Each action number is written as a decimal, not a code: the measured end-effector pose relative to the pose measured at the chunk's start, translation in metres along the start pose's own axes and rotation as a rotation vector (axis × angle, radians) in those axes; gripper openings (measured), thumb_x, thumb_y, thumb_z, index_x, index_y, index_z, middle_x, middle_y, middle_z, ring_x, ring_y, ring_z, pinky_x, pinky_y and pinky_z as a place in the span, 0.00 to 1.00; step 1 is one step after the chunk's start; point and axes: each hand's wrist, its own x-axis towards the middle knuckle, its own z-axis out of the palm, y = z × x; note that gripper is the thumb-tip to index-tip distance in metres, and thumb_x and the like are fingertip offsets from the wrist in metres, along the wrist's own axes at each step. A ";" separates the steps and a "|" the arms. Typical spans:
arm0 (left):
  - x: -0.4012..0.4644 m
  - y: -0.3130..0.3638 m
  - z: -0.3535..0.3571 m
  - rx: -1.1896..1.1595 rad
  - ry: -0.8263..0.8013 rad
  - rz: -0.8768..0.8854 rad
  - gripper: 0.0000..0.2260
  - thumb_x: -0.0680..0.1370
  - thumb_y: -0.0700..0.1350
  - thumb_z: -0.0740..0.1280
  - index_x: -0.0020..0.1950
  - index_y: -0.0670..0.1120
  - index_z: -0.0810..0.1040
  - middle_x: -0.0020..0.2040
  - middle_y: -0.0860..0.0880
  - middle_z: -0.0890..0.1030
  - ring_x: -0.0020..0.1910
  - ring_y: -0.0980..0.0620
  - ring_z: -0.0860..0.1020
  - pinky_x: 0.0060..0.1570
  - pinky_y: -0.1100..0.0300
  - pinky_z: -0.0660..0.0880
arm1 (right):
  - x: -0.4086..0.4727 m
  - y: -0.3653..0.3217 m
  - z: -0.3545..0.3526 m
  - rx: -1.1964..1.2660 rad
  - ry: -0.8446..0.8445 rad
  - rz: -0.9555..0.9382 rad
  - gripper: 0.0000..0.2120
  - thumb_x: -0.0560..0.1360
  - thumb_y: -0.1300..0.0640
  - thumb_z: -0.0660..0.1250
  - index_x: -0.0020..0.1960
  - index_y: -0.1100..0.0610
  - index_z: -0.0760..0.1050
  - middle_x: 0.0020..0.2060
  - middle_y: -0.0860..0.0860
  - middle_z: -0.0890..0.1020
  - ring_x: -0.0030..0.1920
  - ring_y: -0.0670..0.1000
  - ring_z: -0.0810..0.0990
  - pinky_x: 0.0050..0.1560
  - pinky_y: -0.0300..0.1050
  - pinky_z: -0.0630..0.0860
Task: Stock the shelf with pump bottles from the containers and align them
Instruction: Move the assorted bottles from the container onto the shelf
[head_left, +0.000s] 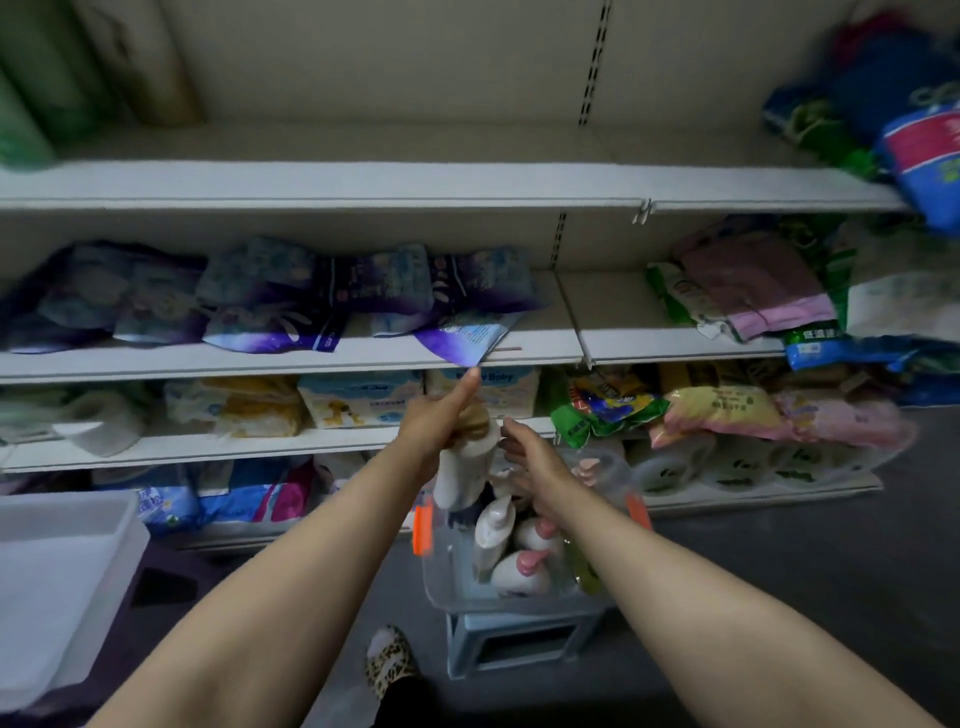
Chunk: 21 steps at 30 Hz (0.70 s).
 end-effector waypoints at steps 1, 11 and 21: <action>-0.002 0.010 0.001 -0.007 -0.007 0.008 0.28 0.68 0.67 0.73 0.49 0.42 0.84 0.44 0.45 0.85 0.41 0.48 0.82 0.44 0.57 0.75 | -0.002 -0.003 -0.001 -0.007 -0.016 -0.027 0.14 0.80 0.41 0.62 0.54 0.47 0.80 0.58 0.47 0.80 0.58 0.47 0.76 0.49 0.46 0.71; -0.019 0.060 0.005 0.000 -0.065 0.054 0.33 0.70 0.68 0.70 0.53 0.38 0.83 0.50 0.43 0.85 0.48 0.44 0.82 0.54 0.52 0.77 | -0.021 -0.040 -0.007 -0.076 -0.077 -0.219 0.15 0.79 0.36 0.59 0.52 0.38 0.83 0.56 0.37 0.81 0.62 0.46 0.75 0.60 0.50 0.69; -0.015 0.005 0.011 -0.228 -0.090 -0.048 0.30 0.68 0.68 0.72 0.52 0.43 0.81 0.45 0.43 0.81 0.38 0.48 0.80 0.45 0.56 0.76 | -0.010 -0.010 -0.012 -0.045 -0.005 -0.074 0.25 0.79 0.38 0.61 0.71 0.50 0.72 0.69 0.52 0.74 0.67 0.51 0.72 0.64 0.52 0.69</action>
